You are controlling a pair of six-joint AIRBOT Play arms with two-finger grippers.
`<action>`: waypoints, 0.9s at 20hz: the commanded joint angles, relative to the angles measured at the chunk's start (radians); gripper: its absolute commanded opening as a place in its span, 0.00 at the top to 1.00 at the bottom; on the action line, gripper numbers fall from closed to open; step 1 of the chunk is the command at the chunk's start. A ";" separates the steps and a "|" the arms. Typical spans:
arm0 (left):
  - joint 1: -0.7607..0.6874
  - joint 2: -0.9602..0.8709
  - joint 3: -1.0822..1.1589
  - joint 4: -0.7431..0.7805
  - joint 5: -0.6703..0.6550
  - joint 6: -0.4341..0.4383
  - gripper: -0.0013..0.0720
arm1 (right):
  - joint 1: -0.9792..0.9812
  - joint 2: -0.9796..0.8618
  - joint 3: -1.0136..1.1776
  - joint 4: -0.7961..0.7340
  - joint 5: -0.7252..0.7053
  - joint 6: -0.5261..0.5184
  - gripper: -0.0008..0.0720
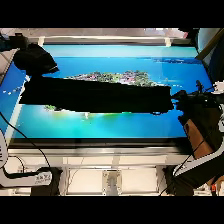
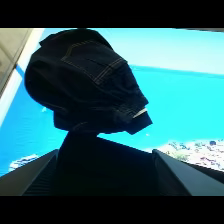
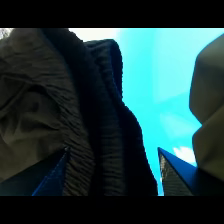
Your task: Fold the clothes and pants, and hang the long-sleeved shirts on hangers.
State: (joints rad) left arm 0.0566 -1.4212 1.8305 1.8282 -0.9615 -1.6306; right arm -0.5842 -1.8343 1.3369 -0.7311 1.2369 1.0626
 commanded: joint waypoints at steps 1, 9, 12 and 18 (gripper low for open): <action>-0.039 0.001 0.000 0.000 -0.002 0.004 0.07 | 0.021 -0.024 0.001 0.016 -0.004 -0.010 0.12; -0.080 -0.001 0.000 0.000 -0.002 0.004 0.07 | 0.154 -0.026 0.001 -0.007 -0.082 -0.004 0.14; -0.084 -0.001 0.000 -0.017 -0.002 0.004 0.07 | 0.184 -0.026 0.001 -0.007 -0.086 0.003 0.30; -0.089 -0.013 -0.001 -0.068 -0.004 0.004 0.15 | 0.190 -0.019 0.001 -0.001 -0.061 -0.003 0.96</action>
State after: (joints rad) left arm -0.0288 -1.4261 1.8301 1.7813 -0.9642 -1.6272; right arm -0.3958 -1.8591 1.3365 -0.7433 1.1534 1.0626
